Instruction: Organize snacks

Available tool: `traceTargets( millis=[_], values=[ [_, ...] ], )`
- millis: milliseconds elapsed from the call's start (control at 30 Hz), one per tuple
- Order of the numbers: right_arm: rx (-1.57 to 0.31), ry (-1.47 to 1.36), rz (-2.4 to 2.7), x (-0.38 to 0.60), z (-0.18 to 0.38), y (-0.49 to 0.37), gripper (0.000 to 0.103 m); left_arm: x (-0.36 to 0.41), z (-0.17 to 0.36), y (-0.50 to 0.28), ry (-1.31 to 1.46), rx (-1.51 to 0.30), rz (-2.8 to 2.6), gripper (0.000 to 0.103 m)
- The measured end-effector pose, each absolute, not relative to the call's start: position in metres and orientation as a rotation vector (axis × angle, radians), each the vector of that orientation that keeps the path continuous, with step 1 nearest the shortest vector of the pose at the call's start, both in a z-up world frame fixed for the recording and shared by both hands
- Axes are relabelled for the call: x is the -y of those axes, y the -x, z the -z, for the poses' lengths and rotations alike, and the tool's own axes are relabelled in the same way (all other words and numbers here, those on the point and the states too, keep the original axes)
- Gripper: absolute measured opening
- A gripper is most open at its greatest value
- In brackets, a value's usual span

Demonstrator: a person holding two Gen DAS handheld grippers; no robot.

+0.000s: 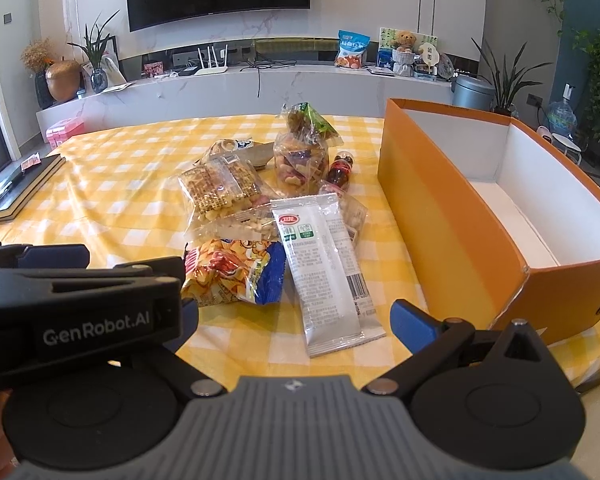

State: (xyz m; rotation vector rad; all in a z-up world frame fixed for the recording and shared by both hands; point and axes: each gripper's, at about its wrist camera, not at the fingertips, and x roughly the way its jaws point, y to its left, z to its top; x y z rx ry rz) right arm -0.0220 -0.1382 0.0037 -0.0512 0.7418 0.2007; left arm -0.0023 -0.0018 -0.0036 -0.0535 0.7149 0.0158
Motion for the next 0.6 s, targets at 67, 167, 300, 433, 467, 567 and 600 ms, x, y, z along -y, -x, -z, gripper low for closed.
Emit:
traceTargets(
  millis=[67, 167, 300, 433, 467, 567, 600],
  values=[
    [-0.744, 0.052, -0.200, 0.1379, -0.0031, 0.0218, 0.100, 0.0018, 0.0037, 0.0016, 0.052, -0.719, -0.018, 0.091],
    [-0.748, 0.055, -0.195, 0.1365, -0.0030, 0.0220, 0.099, 0.0024, 0.0034, 0.0010, 0.044, -0.723, -0.018, 0.091],
    [-0.749, 0.064, -0.190, 0.1355, -0.0040, 0.0238, 0.100, 0.0041, 0.0022, 0.0015, 0.034, -0.722, -0.017, 0.091],
    [-0.746, 0.062, -0.191, 0.1346, -0.0068, 0.0242, 0.099, 0.0032, -0.0003, 0.0028, 0.033, -0.714, -0.016, 0.091],
    [-0.743, 0.062, -0.190, 0.1342, -0.0074, 0.0244, 0.099, 0.0027, -0.0008, 0.0029, 0.036, -0.714, -0.016, 0.091],
    [-0.740, 0.064, -0.189, 0.1325, -0.0079, 0.0250, 0.099, 0.0015, -0.0016, 0.0027, 0.038, -0.713, -0.016, 0.091],
    [-0.740, 0.064, -0.190, 0.1325, -0.0079, 0.0250, 0.099, 0.0015, -0.0016, 0.0029, 0.038, -0.714, -0.015, 0.091]
  ],
)
